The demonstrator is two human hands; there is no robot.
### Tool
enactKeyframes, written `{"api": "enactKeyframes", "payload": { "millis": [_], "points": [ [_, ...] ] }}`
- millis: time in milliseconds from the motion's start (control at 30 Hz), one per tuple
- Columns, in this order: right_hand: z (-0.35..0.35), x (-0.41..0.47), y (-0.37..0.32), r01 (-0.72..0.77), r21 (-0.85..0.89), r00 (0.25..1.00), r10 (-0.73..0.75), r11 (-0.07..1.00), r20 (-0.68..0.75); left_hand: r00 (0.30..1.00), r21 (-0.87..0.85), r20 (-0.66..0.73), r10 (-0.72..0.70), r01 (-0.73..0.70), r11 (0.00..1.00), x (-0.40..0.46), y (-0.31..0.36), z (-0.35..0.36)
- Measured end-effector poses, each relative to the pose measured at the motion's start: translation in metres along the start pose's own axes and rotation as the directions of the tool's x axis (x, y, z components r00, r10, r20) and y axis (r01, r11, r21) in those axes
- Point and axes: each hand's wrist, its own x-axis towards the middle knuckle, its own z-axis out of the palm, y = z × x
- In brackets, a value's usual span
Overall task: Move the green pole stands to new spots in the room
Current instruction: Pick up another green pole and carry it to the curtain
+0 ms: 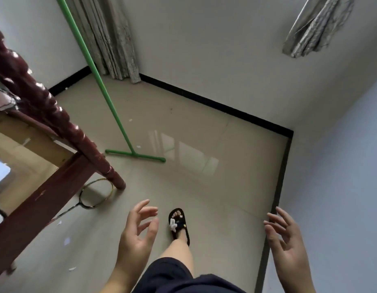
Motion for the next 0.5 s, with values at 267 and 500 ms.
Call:
{"api": "enactKeyframes", "payload": {
  "millis": [267, 500],
  "points": [
    [0.062, 0.207, -0.044, 0.092, 0.006, 0.996, -0.092, 0.996, -0.012, 0.998, -0.026, -0.062, 0.026, -0.028, 0.999, 0.201, 0.038, 0.014],
    [0.118, 0.343, -0.071, 0.107, 0.065, 0.984, -0.115, 0.992, 0.137, 0.99, 0.008, -0.143, -0.007, 0.008, 1.0, 0.315, 0.046, 0.029]
  ]
}}
